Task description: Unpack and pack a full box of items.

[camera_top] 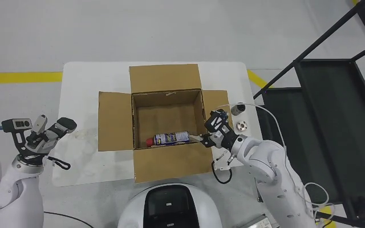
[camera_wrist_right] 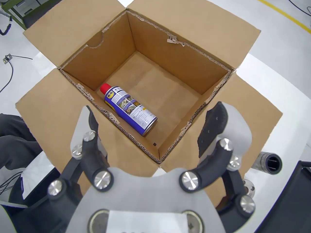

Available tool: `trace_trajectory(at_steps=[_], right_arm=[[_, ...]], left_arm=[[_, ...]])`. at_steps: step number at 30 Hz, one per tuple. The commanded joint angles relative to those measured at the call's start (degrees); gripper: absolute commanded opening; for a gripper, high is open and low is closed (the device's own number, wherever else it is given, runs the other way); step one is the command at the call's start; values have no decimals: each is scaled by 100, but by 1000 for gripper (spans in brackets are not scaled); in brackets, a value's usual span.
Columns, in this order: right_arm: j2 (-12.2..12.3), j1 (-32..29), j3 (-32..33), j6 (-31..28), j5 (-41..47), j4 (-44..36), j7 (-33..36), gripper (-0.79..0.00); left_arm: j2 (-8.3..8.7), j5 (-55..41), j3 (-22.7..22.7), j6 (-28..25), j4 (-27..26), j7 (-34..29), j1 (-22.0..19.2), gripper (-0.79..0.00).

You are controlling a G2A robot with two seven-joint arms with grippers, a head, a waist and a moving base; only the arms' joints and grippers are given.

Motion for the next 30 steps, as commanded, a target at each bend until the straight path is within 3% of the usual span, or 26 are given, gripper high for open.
trace_trajectory(at_steps=[1,9,12,21,27,30], right_arm=[[0,0,0,0,0,0,0,0],[11,46,-36,8,-115,34,-29,0],[32,325,-202,-287,-224,100,153,0],[24,2191,-1353,-1758,-273,860,1076,0],[-79,3412,-2227,-2116,125,1948,1926,0],[-144,3923,-2644,-2019,397,2557,2235,0]], left_arm=[[0,0,0,0,0,0,0,0],[0,0,0,0,0,0,0,0],[0,0,0,0,0,0,0,0],[0,0,0,0,0,0,0,0],[0,0,0,0,0,0,0,0],[0,0,0,0,0,0,0,0]])
